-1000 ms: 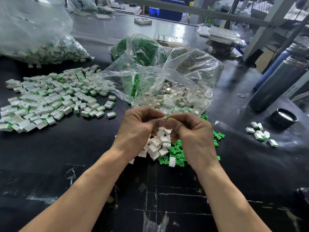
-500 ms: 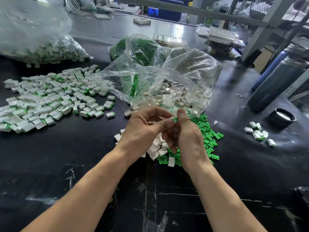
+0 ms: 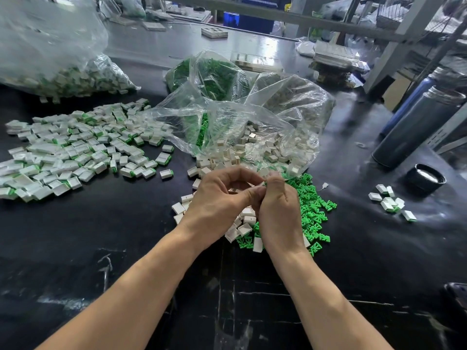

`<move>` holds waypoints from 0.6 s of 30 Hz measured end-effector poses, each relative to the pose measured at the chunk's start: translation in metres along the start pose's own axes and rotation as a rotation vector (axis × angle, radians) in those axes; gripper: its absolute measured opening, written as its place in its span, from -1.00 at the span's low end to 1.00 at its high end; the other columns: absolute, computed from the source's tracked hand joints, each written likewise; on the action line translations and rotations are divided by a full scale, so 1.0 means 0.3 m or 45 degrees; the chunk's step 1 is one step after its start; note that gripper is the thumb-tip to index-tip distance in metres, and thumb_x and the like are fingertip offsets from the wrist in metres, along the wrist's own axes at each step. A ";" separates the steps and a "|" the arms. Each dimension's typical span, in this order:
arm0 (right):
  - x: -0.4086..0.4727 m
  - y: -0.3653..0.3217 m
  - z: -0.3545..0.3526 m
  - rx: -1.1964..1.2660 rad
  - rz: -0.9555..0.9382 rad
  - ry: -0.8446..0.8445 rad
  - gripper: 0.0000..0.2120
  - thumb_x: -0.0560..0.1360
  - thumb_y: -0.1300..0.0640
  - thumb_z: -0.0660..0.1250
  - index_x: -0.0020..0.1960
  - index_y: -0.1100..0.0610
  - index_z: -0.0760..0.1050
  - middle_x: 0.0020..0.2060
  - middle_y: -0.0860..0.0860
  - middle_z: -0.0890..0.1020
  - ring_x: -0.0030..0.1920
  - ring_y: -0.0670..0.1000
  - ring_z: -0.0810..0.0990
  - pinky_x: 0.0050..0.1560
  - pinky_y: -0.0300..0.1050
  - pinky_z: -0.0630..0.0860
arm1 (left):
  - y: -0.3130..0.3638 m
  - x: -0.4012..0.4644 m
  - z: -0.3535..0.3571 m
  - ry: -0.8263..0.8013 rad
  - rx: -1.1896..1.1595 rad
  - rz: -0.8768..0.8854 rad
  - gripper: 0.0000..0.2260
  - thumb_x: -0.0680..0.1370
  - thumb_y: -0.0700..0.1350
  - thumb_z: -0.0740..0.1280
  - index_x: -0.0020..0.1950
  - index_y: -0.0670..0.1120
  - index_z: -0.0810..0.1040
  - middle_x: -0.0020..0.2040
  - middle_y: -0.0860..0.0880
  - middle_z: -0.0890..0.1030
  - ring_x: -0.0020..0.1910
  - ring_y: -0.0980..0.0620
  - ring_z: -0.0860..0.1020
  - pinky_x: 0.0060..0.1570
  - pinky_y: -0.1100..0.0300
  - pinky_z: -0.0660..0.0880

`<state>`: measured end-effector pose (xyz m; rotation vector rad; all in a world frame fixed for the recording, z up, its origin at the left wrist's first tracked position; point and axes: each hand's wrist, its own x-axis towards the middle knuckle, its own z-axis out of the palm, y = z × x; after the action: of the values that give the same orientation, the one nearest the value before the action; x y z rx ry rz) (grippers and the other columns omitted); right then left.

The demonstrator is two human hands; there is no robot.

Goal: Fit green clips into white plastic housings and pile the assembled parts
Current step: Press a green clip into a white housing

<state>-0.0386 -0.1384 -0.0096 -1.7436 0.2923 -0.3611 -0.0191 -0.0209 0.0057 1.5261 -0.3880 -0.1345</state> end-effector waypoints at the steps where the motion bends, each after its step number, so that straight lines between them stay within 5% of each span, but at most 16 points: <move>1: 0.000 0.001 0.002 0.002 -0.005 0.014 -0.33 0.58 -0.23 -0.02 -0.11 0.23 0.68 -0.15 0.16 0.73 -0.03 0.21 0.70 0.08 0.24 0.60 | 0.001 -0.001 -0.001 0.000 0.000 0.001 -0.91 0.53 -0.18 0.52 0.00 -0.14 0.70 -0.11 -0.21 0.71 -0.01 -0.28 0.67 0.18 -0.30 0.54; 5: -0.002 -0.001 0.004 -0.018 -0.075 0.074 -0.40 0.60 -0.18 -0.02 -0.20 0.14 0.67 -0.25 0.05 0.72 -0.14 0.11 0.71 -0.06 0.12 0.61 | -0.001 -0.001 -0.002 0.005 -0.011 0.018 -0.91 0.52 -0.18 0.53 -0.01 -0.15 0.70 -0.12 -0.18 0.72 -0.06 -0.19 0.70 0.14 -0.21 0.59; 9: -0.002 -0.008 0.008 -0.054 -0.150 0.134 -0.46 0.60 -0.14 -0.01 -0.42 0.00 0.50 -0.50 -0.14 0.55 -0.38 -0.07 0.53 -0.26 -0.13 0.40 | -0.008 0.003 -0.006 -0.010 -0.015 0.025 -0.93 0.51 -0.14 0.54 -0.04 -0.09 0.72 -0.11 -0.14 0.73 -0.05 -0.16 0.70 0.14 -0.19 0.61; 18: -0.002 -0.005 0.010 -0.052 -0.184 0.129 -0.45 0.61 -0.12 -0.01 -0.40 -0.06 0.58 -0.46 -0.17 0.60 -0.39 -0.15 0.56 -0.32 -0.15 0.43 | -0.016 0.007 -0.011 -0.006 0.008 0.045 -0.94 0.49 -0.10 0.54 -0.06 -0.04 0.72 -0.14 -0.08 0.73 -0.10 -0.05 0.69 0.06 -0.06 0.62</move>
<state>-0.0381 -0.1353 -0.0086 -1.7941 0.2486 -0.5527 -0.0153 -0.0189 0.0013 1.5249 -0.4192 -0.1091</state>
